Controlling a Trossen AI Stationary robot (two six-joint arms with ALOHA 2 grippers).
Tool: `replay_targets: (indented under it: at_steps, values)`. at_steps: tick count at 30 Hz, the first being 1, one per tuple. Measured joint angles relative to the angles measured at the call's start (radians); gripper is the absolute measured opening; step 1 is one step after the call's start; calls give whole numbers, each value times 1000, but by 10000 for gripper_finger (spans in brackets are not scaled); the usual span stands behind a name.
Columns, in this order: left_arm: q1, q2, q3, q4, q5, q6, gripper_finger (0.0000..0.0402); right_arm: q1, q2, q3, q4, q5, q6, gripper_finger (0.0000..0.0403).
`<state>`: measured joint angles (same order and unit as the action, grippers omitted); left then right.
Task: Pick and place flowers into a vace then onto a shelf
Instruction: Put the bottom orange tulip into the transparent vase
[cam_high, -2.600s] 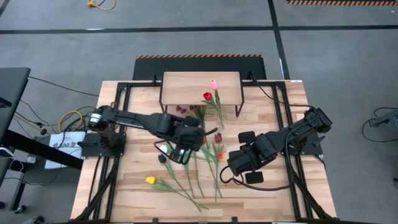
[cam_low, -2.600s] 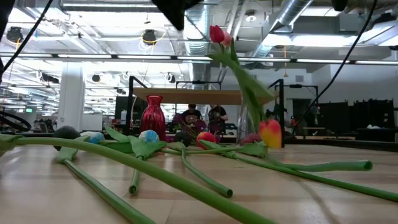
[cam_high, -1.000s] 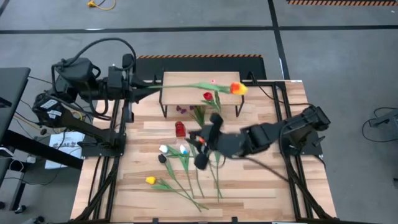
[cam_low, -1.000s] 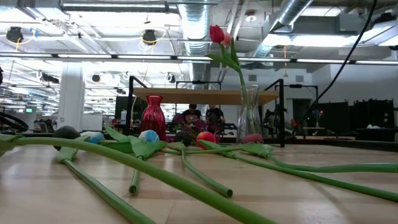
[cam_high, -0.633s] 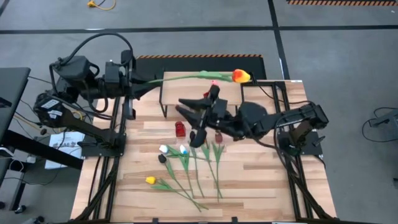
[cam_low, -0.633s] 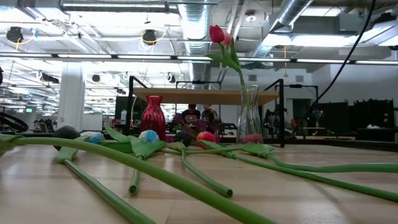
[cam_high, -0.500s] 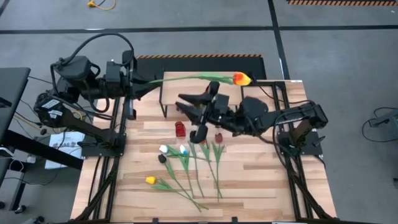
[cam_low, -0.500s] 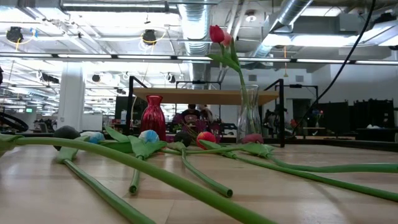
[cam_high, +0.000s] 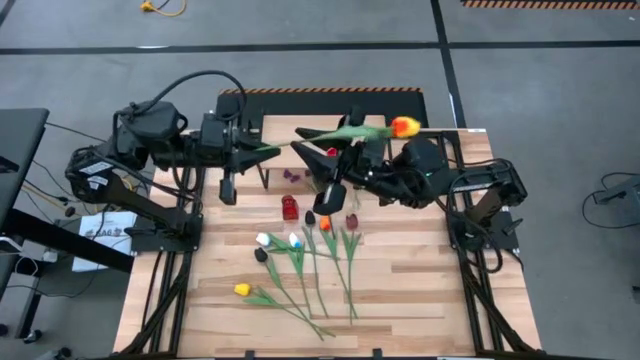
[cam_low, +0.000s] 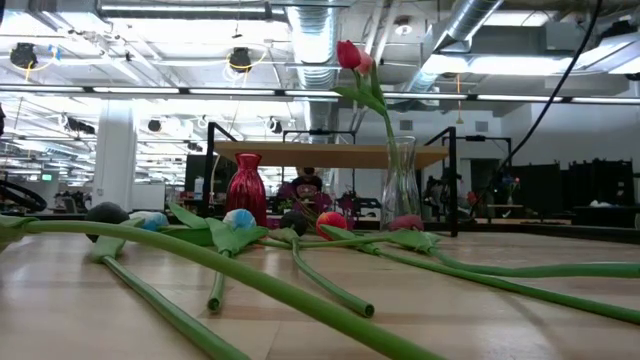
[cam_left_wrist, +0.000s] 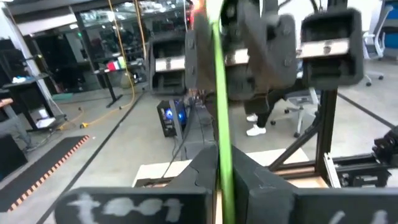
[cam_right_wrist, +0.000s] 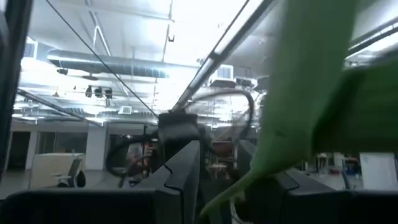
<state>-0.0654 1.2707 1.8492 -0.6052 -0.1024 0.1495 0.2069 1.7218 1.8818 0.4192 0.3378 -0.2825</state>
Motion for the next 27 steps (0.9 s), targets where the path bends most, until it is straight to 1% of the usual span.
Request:
replay_targets:
  at_steps: [3, 5, 7, 9, 10, 13, 17, 19, 21, 24, 27]
  values:
    - [0, 7, 0, 6, 0, 3, 0, 12, 0, 15, -5, 1, -27, 99]
    - [0, 10, 0, -3, 0, 8, 0, 17, 0, 25, -19, 2, -40, 91]
    - [0, 10, 0, -3, 0, 10, 0, 22, 0, 33, -48, 4, -56, 66]
    - [0, 8, 0, -2, 12, 10, 0, 21, 0, 40, -81, 15, -66, 24]
    - [0, 8, 0, -3, 22, 10, 0, 20, 0, 43, -96, 27, -77, 13]
    - [0, 7, 0, -18, 43, -1, 0, 21, 0, 54, -143, 102, -96, 5]
    - [1, 4, 0, -98, 29, -14, 0, 21, -4, 95, -278, 151, -127, 2]
    - [1, 4, 0, -175, -9, -15, 2, 23, -7, 128, -359, 159, -122, 2]
    - [1, 1, 0, -257, -71, -16, 8, 30, -7, 168, -453, 181, -110, 1]
    - [1, -2, 0, -384, -163, -20, 19, 50, -7, 234, -606, 252, -109, 1]
    - [0, -1, 0, -490, -248, -45, 33, 68, -10, 282, -775, 331, -48, 1]
